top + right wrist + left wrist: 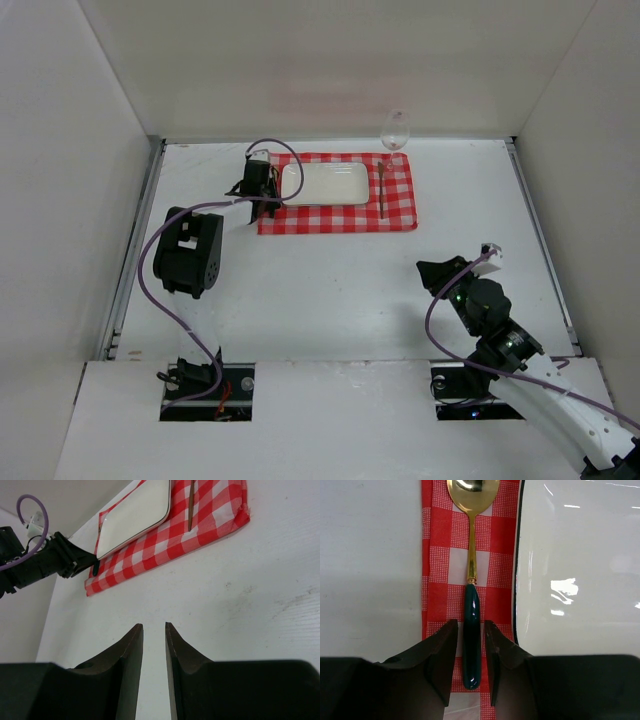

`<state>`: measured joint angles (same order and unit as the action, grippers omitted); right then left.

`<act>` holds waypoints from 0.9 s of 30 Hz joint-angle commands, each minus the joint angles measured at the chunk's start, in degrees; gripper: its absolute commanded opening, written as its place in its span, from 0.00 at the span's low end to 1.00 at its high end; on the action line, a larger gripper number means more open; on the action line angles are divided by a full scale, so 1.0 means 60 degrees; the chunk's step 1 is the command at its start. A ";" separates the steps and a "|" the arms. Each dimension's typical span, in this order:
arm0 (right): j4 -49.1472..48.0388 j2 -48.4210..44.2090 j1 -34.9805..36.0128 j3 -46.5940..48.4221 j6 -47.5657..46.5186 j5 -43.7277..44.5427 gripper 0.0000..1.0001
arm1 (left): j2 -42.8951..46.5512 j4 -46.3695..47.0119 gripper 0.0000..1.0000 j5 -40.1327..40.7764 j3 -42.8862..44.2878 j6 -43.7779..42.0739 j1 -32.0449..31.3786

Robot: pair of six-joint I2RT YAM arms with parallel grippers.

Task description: Set the dinner table for one person

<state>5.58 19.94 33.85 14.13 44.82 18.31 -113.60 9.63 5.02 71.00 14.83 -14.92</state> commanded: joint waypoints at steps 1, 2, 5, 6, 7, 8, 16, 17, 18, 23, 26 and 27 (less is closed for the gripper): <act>-0.0418 0.0016 0.0108 0.0062 -0.0028 0.0084 0.30 | 0.0330 0.0124 0.27 0.0145 0.0266 -0.0186 0.0004; -0.0418 0.0016 0.0108 0.0062 -0.0028 0.0084 0.30 | 0.0359 0.0109 0.27 0.0145 0.0266 -0.0201 0.0004; -0.0418 0.0016 0.0108 0.0062 -0.0028 0.0084 0.30 | 0.0520 0.0109 0.30 0.0175 0.0222 -0.0201 0.0004; -0.0418 0.0016 0.0108 0.0062 -0.0028 0.0084 0.30 | 0.0607 0.0095 0.30 0.0218 0.0193 -0.0201 0.0004; -0.0418 0.0016 0.0108 0.0076 -0.0028 0.0084 0.30 | 0.0724 0.0080 0.31 0.0262 0.0149 -0.0216 0.0004; -0.0418 0.0016 0.0108 0.0077 -0.0028 0.0084 0.30 | 0.0885 0.0065 0.32 0.0321 0.0091 -0.0216 0.0004; -0.0418 0.0089 0.0108 0.0091 -0.0057 0.0084 0.30 | 0.3241 0.0065 0.56 0.1183 -0.1240 0.0807 0.0135; -0.0418 0.0089 0.0108 0.0091 -0.0072 0.0084 0.30 | 0.3666 0.0065 0.58 0.1461 -0.1562 0.1071 0.0135; -0.0433 0.0075 0.0108 0.0091 -0.0072 0.0084 0.31 | 0.4119 0.0065 0.61 0.1696 -0.1928 0.1334 0.0092; -0.0491 0.0176 0.0079 0.0106 -0.0101 0.0098 0.39 | 0.6638 0.0036 1.00 0.2356 -0.4284 0.2258 -0.0142; -0.0608 0.0542 0.0196 0.0193 -0.0131 0.0113 0.46 | 0.8424 -0.0766 1.00 0.3218 -0.5706 0.2903 -0.0391; -0.0666 0.0717 0.0269 0.0223 -0.0131 0.0113 0.49 | 0.8996 -0.1118 1.00 0.3497 -0.6102 0.3049 -0.0508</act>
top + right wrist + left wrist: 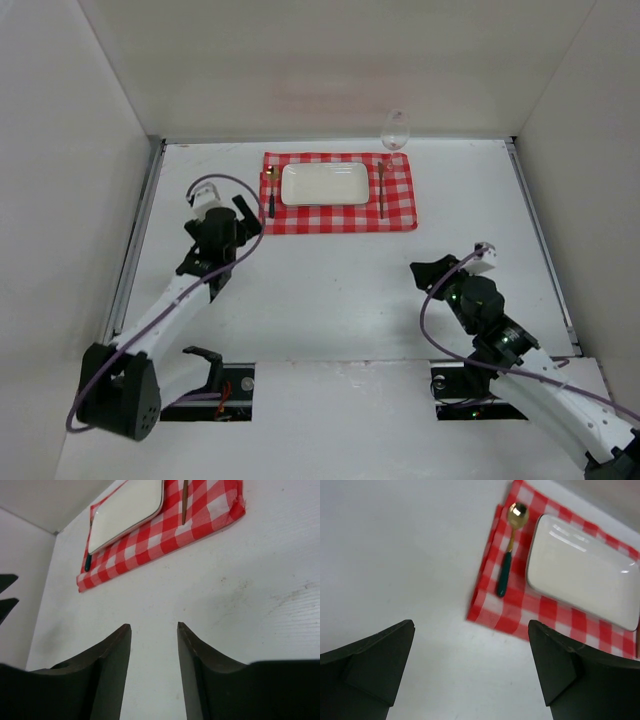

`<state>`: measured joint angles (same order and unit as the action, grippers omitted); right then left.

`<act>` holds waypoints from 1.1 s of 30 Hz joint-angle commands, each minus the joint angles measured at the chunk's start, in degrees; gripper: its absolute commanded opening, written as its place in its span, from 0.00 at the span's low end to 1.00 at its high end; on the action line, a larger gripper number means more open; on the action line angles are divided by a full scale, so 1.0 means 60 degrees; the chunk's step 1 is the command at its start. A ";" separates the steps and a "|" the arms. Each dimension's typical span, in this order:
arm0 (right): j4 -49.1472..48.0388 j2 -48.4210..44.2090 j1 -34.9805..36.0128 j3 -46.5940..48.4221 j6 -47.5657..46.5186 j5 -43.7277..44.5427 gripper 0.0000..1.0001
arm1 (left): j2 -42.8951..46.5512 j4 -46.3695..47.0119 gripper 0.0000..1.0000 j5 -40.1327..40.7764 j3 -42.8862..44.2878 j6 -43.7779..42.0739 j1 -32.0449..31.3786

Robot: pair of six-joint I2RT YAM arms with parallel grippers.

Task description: Set the dinner table for one person

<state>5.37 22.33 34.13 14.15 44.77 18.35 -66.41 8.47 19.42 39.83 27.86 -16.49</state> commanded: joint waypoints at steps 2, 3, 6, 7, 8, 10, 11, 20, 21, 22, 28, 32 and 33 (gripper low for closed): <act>-0.0922 0.0715 0.0339 0.0234 -0.0080 0.0222 0.55 | 0.2288 -0.1569 1.00 0.1347 -0.1611 0.1215 -0.0509; -0.1098 0.0920 0.0412 0.0220 -0.0036 0.0281 0.57 | 0.2831 -0.1921 1.00 0.1406 -0.1890 0.1376 -0.0612; -0.1465 0.1740 0.0631 0.0380 -0.0064 0.0515 0.63 | 0.4252 -0.3193 1.00 0.1451 -0.2520 0.2150 -0.0818; -0.1567 0.2033 0.0705 0.0453 -0.0108 0.0589 0.64 | 0.4634 -0.3590 1.00 0.1451 -0.2711 0.2488 -0.0833; -0.1670 0.2253 0.0749 0.0497 -0.0123 0.0647 0.65 | 0.4856 -0.3884 1.00 0.1451 -0.2829 0.2723 -0.0833; -0.1962 0.2722 0.0881 0.0542 -0.0109 0.0794 0.67 | 0.5150 -0.4543 1.00 0.1451 -0.3093 0.3308 -0.0731; -0.2123 0.2913 0.0954 0.0513 -0.0080 0.0896 0.67 | 0.5122 -0.4793 1.00 0.1364 -0.3152 0.3529 -0.0687; -0.3633 0.3851 0.1511 -0.0117 -0.0167 0.2009 0.67 | 0.4418 -0.5191 1.00 0.1391 -0.3343 0.4381 -0.1389; -0.3706 0.3939 0.1511 -0.0161 -0.0182 0.2010 0.67 | 0.4462 -0.5162 1.00 0.1523 -0.3387 0.4424 -0.1404; -0.3765 0.4012 0.1511 -0.0219 -0.0197 0.1996 0.67 | 0.4491 -0.5147 1.00 0.1597 -0.3416 0.4439 -0.1404; -0.4146 0.4218 0.1467 -0.0396 -0.0314 0.1922 0.67 | 0.4463 -0.4913 1.00 0.1597 -0.3402 0.4366 -0.1462; -0.4337 0.4540 0.1496 -0.0367 -0.0358 0.1805 0.67 | 0.4214 -0.4752 1.00 0.1597 -0.3241 0.4278 -0.1609; -0.4337 0.4613 0.1497 -0.0338 -0.0372 0.1805 0.67 | 0.4155 -0.4693 1.00 0.1612 -0.3183 0.4249 -0.1638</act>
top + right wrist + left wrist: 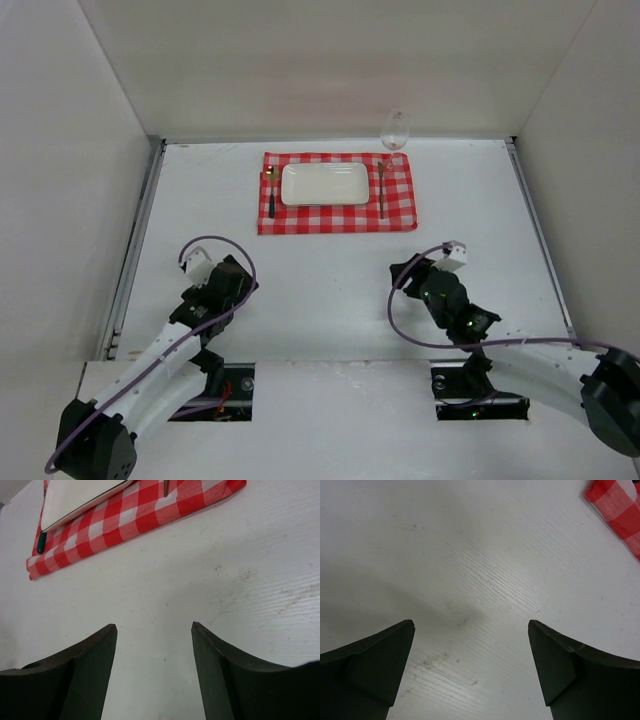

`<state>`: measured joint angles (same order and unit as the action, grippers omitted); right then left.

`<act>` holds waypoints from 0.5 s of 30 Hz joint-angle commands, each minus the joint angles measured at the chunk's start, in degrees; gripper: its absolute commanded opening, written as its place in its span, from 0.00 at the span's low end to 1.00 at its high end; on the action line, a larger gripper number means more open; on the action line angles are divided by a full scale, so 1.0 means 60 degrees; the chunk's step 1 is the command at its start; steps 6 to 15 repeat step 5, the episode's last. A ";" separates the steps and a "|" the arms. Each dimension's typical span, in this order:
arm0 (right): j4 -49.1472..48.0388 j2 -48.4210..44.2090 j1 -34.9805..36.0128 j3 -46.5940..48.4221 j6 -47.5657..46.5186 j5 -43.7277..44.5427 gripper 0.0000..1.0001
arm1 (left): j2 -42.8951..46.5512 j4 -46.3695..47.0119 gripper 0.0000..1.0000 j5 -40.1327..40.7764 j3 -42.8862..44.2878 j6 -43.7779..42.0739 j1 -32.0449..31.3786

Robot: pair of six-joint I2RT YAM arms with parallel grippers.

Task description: Set the dinner table for one person

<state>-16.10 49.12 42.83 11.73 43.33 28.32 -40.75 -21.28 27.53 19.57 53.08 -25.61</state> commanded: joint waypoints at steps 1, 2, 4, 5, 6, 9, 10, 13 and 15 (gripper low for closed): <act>-0.0759 0.0191 0.0047 0.0096 -0.0161 0.0144 0.67 | -0.0180 0.0294 1.00 0.0275 0.0253 -0.0013 -0.0148; -0.0759 0.0235 0.0047 0.0111 -0.0176 0.0144 0.67 | -0.0268 0.0294 1.00 0.0290 0.0340 -0.0072 -0.0149; -0.0759 0.0294 0.0047 0.0140 -0.0205 0.0144 0.67 | -0.0458 0.0294 1.00 0.0304 0.0516 -0.0189 -0.0149; -0.0774 0.0309 0.0061 0.0140 -0.0205 0.0144 0.67 | -0.0560 0.0309 1.00 0.0304 0.0604 -0.0262 -0.0163; -0.0774 0.0309 0.0061 0.0140 -0.0205 0.0144 0.67 | -0.0560 0.0309 1.00 0.0304 0.0604 -0.0262 -0.0163; -0.0774 0.0309 0.0061 0.0140 -0.0205 0.0144 0.67 | -0.0560 0.0309 1.00 0.0304 0.0604 -0.0262 -0.0163; -0.0774 0.0309 0.0061 0.0140 -0.0205 0.0144 0.67 | -0.0560 0.0309 1.00 0.0304 0.0604 -0.0262 -0.0163; -0.0774 0.0309 0.0061 0.0140 -0.0205 0.0144 0.67 | -0.0560 0.0309 1.00 0.0304 0.0604 -0.0262 -0.0163; -0.0774 0.0309 0.0061 0.0140 -0.0205 0.0144 0.67 | -0.0560 0.0309 1.00 0.0304 0.0604 -0.0262 -0.0163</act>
